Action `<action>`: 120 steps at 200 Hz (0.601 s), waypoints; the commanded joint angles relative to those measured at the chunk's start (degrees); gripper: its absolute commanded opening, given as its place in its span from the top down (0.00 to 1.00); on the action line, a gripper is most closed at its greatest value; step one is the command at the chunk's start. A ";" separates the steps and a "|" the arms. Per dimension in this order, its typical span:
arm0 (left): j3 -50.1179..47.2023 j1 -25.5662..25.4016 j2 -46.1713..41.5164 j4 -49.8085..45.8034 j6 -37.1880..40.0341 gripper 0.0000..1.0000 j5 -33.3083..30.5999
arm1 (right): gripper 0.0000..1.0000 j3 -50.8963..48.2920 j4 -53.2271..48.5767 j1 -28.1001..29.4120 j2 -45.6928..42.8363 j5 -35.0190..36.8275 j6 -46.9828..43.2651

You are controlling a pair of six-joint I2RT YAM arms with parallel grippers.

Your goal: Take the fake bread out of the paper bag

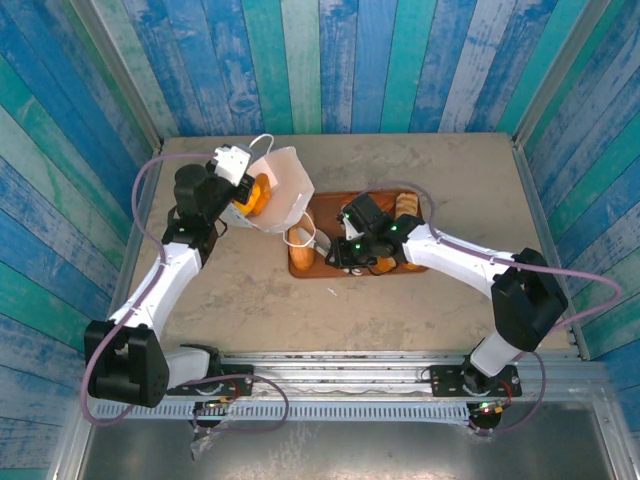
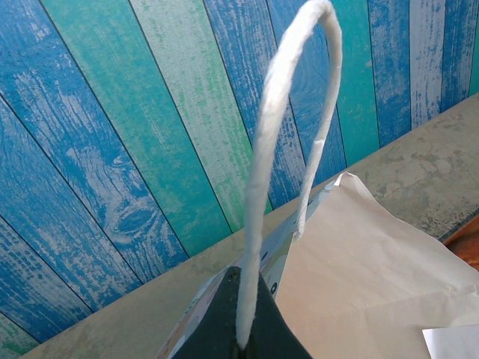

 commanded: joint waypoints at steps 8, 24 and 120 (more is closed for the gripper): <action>0.98 -0.03 -1.05 -0.26 0.13 1.00 0.04 | 0.55 0.33 0.76 0.61 -0.84 -0.47 0.41; 1.13 0.01 -1.13 -0.57 0.14 1.00 0.12 | 0.54 0.34 0.50 0.56 -1.22 -0.19 0.25; 1.47 -0.03 -1.66 -1.15 0.83 1.00 -0.09 | 0.55 -0.76 -3.38 0.24 -8.44 1.51 -0.45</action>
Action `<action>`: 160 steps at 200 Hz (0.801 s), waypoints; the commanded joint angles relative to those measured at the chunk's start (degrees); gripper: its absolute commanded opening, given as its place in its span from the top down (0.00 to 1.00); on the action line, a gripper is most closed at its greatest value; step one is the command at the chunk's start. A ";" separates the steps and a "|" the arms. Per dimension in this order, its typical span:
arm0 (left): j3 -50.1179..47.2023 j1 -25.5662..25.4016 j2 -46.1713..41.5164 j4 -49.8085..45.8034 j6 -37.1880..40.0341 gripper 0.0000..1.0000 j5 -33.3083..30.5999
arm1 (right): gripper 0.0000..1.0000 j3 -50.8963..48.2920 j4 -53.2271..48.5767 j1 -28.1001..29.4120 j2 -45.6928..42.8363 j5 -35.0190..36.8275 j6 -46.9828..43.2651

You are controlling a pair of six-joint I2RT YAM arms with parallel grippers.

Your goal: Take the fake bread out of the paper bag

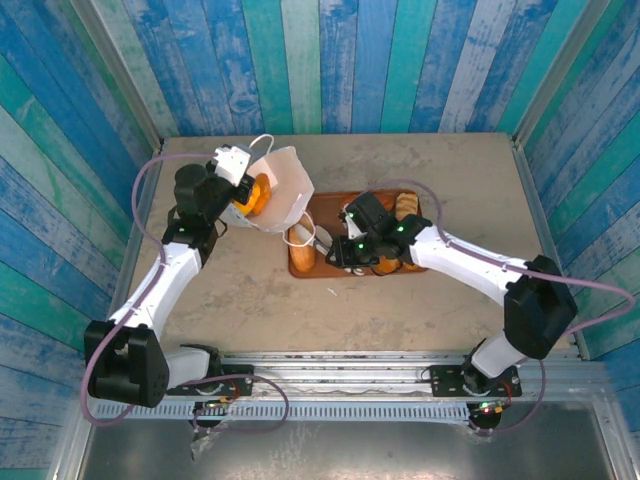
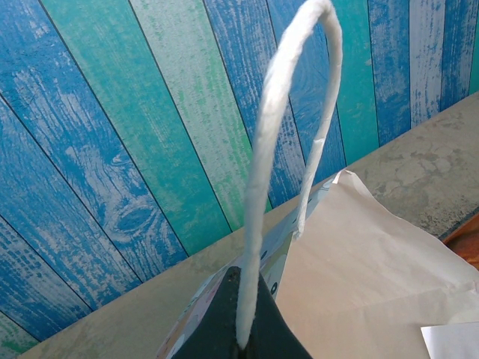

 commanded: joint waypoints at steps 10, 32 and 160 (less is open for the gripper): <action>1.41 0.02 -1.75 -0.96 0.79 1.00 0.11 | 0.56 -1.47 -2.49 -0.46 -5.71 1.67 -0.49; 1.31 0.01 -1.97 -1.20 1.36 1.00 0.70 | 0.57 -3.17 -4.24 -1.77 -8.94 2.12 -0.21; -1.09 -0.03 -5.20 -3.08 5.67 1.00 10.55 | 0.58 8.37 -12.91 1.41 -15.51 4.59 -3.06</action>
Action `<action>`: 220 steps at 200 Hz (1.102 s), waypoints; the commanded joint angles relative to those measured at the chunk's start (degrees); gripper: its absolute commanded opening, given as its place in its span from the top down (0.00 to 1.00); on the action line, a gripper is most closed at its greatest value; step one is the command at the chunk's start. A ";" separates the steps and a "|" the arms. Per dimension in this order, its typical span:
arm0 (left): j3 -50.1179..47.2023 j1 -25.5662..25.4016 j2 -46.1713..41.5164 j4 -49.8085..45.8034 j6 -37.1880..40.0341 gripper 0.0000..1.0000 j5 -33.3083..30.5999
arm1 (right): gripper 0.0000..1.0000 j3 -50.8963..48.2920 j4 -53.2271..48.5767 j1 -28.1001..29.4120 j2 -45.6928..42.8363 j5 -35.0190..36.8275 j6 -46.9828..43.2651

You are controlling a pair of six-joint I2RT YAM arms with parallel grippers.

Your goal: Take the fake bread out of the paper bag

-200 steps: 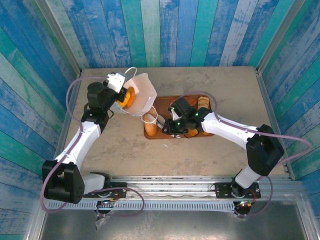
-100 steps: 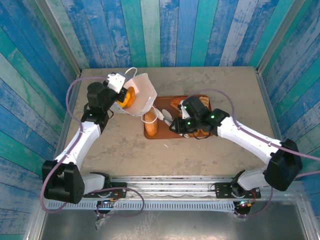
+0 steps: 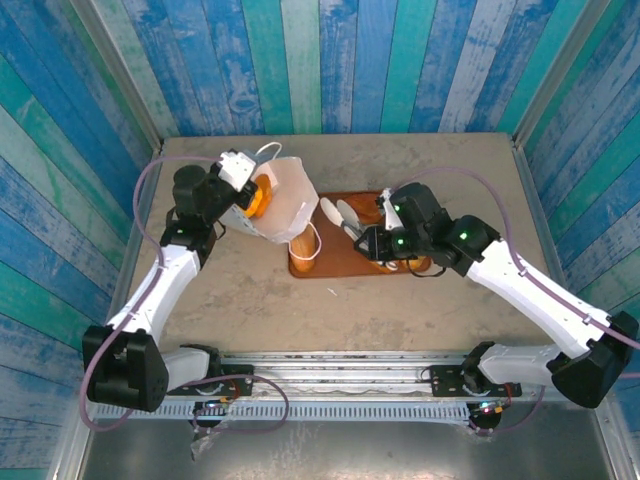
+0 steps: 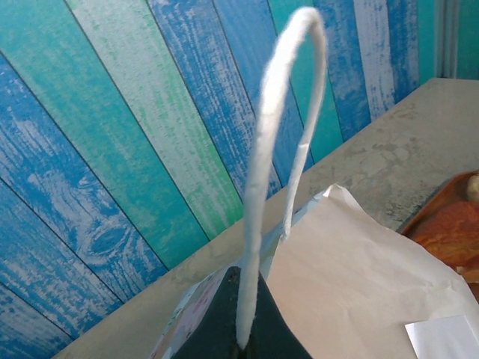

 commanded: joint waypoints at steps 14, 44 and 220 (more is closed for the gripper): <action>-1.67 -0.03 -4.55 -0.46 1.36 1.00 3.85 | 0.59 7.13 0.70 4.78 6.01 -0.27 -2.76; -3.09 -0.03 -6.33 -0.23 0.21 1.00 3.70 | 0.59 13.58 0.52 7.18 14.06 -2.31 -4.96; -5.26 -0.03 -7.78 0.60 1.14 1.00 6.89 | 0.56 27.77 7.56 5.27 40.55 -5.78 -2.08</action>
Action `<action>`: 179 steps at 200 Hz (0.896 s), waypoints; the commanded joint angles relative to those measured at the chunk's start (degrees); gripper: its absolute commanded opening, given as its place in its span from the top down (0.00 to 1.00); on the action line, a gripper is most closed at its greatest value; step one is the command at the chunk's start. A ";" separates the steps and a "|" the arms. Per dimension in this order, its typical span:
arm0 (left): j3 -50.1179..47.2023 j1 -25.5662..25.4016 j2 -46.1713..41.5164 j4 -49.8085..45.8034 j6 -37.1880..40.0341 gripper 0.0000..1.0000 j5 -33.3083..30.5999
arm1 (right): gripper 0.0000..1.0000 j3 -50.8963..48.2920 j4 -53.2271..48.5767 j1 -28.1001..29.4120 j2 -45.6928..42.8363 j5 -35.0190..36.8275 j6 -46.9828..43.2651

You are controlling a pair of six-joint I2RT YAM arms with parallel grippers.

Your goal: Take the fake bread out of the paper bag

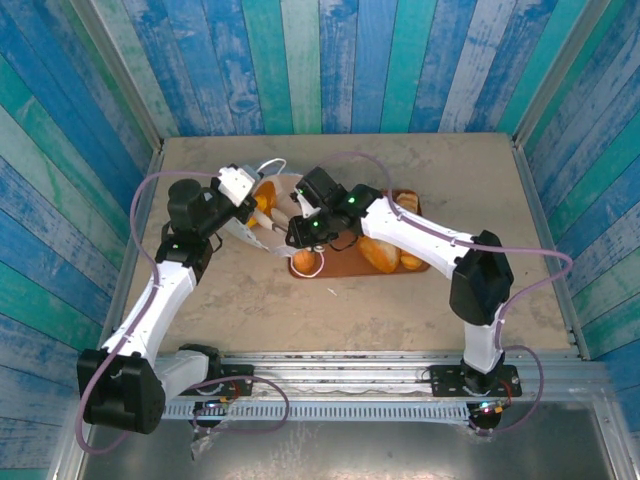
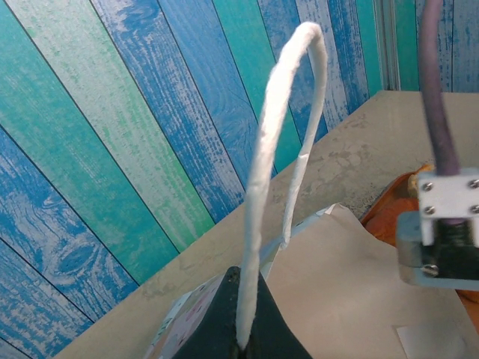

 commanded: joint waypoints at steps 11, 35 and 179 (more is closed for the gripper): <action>-0.19 -0.04 -1.33 1.09 0.56 1.00 1.07 | 0.56 -0.03 6.46 -1.36 1.74 -4.30 2.98; 0.38 -0.03 -0.97 -0.21 1.31 1.00 0.95 | 0.55 0.12 8.50 -1.72 2.87 -5.49 4.03; 1.00 -0.03 0.17 -0.24 1.72 0.99 1.41 | 0.55 3.58 12.31 -2.70 10.31 -5.59 9.05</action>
